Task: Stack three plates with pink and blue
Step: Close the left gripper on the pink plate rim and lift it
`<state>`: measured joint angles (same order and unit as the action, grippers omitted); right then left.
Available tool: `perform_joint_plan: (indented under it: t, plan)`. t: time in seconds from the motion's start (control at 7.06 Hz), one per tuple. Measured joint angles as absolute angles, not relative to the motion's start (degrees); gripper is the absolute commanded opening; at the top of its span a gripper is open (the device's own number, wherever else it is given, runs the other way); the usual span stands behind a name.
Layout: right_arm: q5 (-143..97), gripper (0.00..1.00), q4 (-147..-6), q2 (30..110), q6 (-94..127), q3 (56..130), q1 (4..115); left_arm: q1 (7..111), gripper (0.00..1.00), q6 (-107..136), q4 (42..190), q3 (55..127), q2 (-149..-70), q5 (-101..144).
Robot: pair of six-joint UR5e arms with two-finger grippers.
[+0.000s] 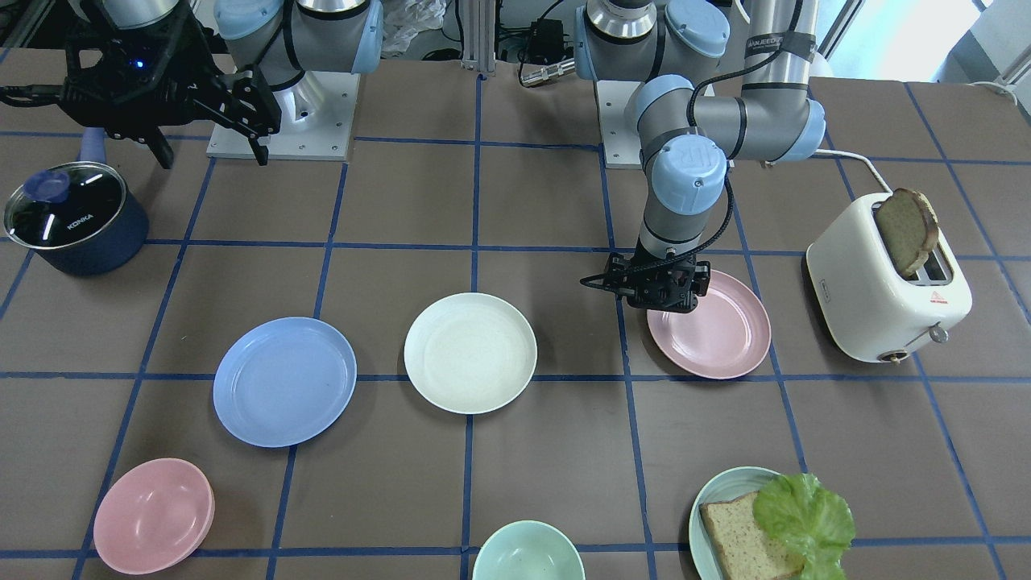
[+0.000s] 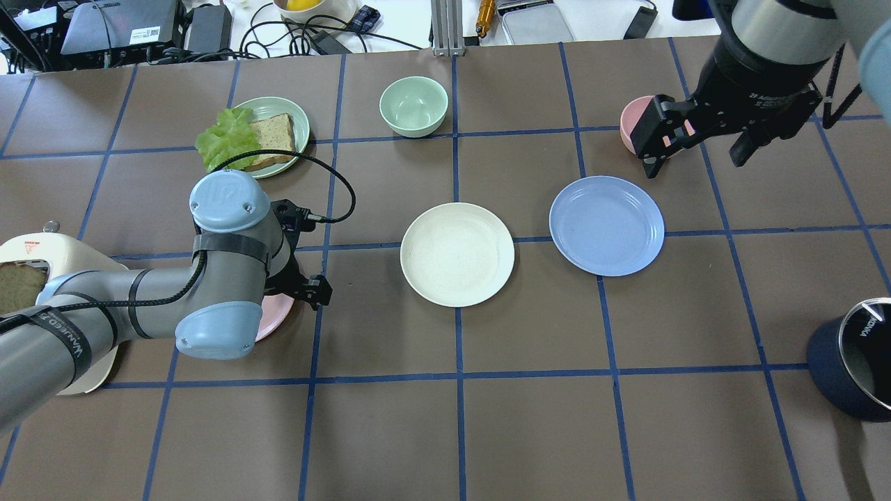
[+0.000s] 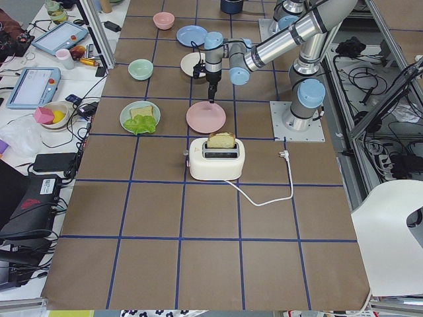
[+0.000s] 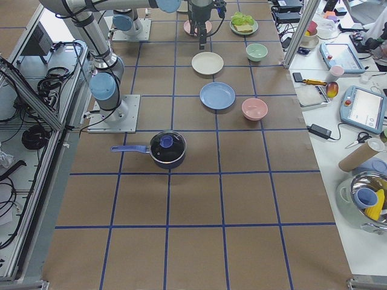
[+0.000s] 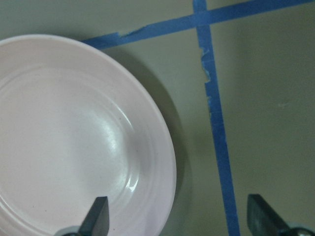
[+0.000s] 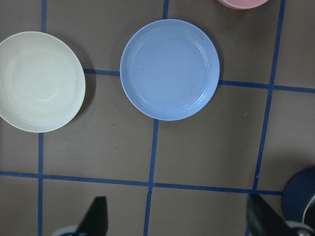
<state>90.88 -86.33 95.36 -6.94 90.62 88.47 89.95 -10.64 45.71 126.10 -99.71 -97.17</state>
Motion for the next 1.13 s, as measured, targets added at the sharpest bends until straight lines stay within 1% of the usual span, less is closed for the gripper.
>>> perform_joint_plan:
  t: [0.14, 0.42, 0.71, 0.85, 0.99, 1.13]
  plan:
    - [90.88, 1.0, -86.37, 95.36, -6.96, 90.62, 88.48, 89.98, 1.0, -11.37, 45.23, 126.17, -100.24, -97.26]
    - [90.82, 1.0, -86.38, 95.36, -6.96, 90.62, 88.48, 90.0, 0.88, -12.92, 44.51, 126.35, -100.81, -99.33]
    - [90.76, 1.0, -86.28, 95.36, -7.03, 90.78, 88.49, 90.17, 0.78, -13.31, 43.02, 126.35, -101.72, -100.46]
    - [90.82, 1.0, -86.24, 95.36, -7.04, 91.0, 88.42, 90.26, 0.71, -13.34, 42.12, 126.33, -102.23, -100.55]
    - [90.88, 1.0, -86.29, 95.36, -7.02, 91.09, 88.39, 90.36, 0.59, -13.38, 41.46, 126.31, -102.59, -100.58]
    - [90.89, 1.0, -86.35, 95.36, -7.0, 91.1, 88.4, 90.46, 0.31, -13.49, 41.13, 126.3, -102.8, -100.61]
